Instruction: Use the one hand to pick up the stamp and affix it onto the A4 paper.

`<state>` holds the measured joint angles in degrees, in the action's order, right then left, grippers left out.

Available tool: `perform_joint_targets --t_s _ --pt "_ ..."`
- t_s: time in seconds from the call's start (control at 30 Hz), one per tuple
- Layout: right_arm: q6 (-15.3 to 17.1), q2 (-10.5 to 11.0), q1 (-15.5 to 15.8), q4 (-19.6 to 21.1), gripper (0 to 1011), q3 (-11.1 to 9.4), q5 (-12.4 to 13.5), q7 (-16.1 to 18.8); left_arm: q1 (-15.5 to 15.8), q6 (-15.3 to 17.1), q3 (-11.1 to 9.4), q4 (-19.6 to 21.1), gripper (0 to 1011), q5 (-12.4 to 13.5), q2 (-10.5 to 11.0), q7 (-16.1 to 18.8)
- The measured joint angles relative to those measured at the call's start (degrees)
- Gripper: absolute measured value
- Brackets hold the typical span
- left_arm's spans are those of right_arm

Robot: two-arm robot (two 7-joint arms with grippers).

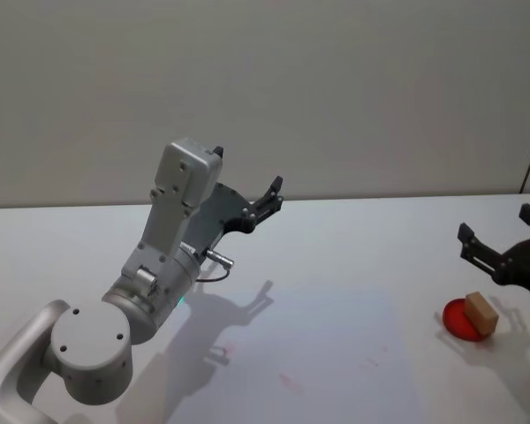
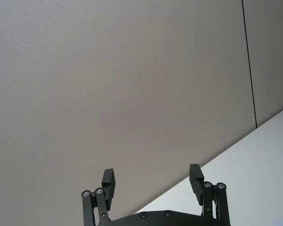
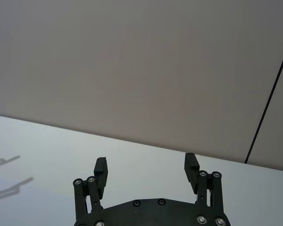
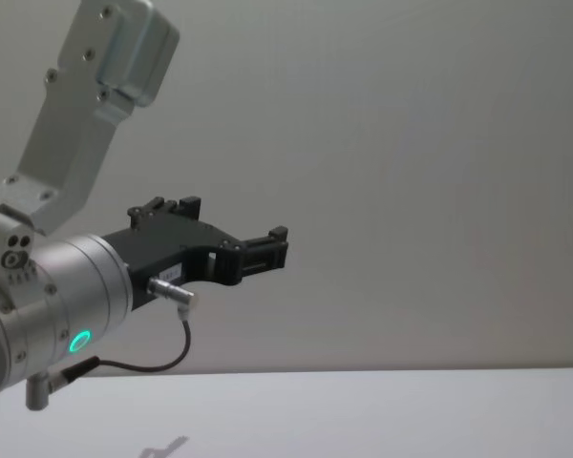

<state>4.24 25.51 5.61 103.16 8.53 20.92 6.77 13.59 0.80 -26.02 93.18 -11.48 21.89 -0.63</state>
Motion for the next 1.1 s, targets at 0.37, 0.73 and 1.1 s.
perform_joint_targets --t_s 0.37,0.73,1.1 --pt "0.98 1.93 2.47 0.03 1001 -1.12 0.94 0.71 0.00 0.00 0.00 0.00 1001 0.00 0.00 0.00" --pt "2.51 2.59 3.43 -1.09 1001 -1.75 2.09 0.88 0.00 0.00 0.00 0.00 1001 0.00 0.00 0.00" --pt "3.85 2.58 3.69 -2.96 1001 -1.85 2.27 1.32 0.00 0.00 0.00 0.00 1001 0.00 0.00 0.00"
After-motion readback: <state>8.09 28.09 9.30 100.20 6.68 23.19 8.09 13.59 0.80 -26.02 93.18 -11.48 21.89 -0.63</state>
